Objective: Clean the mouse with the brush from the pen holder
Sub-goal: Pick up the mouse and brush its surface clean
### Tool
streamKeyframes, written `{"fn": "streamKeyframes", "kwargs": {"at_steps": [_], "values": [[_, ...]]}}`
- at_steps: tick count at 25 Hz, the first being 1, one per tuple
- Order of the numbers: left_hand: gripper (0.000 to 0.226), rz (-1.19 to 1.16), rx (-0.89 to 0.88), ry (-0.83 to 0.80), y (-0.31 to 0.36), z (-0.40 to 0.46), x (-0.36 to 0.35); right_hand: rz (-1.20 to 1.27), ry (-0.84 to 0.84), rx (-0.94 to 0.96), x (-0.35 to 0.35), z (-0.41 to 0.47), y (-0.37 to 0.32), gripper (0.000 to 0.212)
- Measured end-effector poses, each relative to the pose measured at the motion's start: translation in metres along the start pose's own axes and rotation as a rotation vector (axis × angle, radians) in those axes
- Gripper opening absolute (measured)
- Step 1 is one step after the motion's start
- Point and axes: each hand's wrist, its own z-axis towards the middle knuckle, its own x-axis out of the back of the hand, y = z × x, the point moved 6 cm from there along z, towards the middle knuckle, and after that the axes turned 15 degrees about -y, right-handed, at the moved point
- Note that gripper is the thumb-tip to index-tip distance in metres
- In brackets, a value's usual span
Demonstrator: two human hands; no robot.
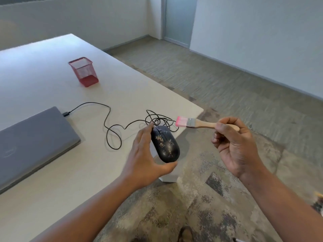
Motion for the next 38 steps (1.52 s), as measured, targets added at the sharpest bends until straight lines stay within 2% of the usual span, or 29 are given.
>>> {"fn": "streamKeyframes", "kwargs": {"at_steps": [7,13,18,21,25,30,35,38], "values": [[0.127,0.059,-0.095,-0.108,0.004,-0.008,-0.041,0.092,0.067,-0.051,0.016,-0.04,0.009,0.011],[0.122,0.092,-0.118,-0.096,0.009,-0.007,-0.07,-0.012,0.124,-0.158,0.043,-0.044,0.02,0.018],[0.132,0.122,-0.115,-0.072,0.009,-0.013,-0.081,-0.206,0.095,-0.179,0.062,-0.051,0.019,0.023],[0.138,0.165,-0.138,-0.075,0.012,-0.016,-0.084,-0.219,0.056,-0.191,0.065,-0.053,0.018,0.02],[0.139,0.209,-0.152,-0.091,0.021,-0.018,-0.085,-0.201,-0.014,-0.204,0.061,-0.053,0.024,0.031],[0.142,0.21,-0.176,-0.088,0.028,-0.021,-0.084,-0.197,0.005,-0.225,0.057,-0.051,0.032,0.014],[0.146,0.192,-0.166,-0.085,0.03,-0.025,-0.082,-0.244,0.096,-0.233,0.072,-0.05,0.03,0.011],[0.148,0.199,-0.167,-0.094,0.029,-0.027,-0.082,-0.212,0.078,-0.226,0.07,-0.048,0.027,0.01]]}}
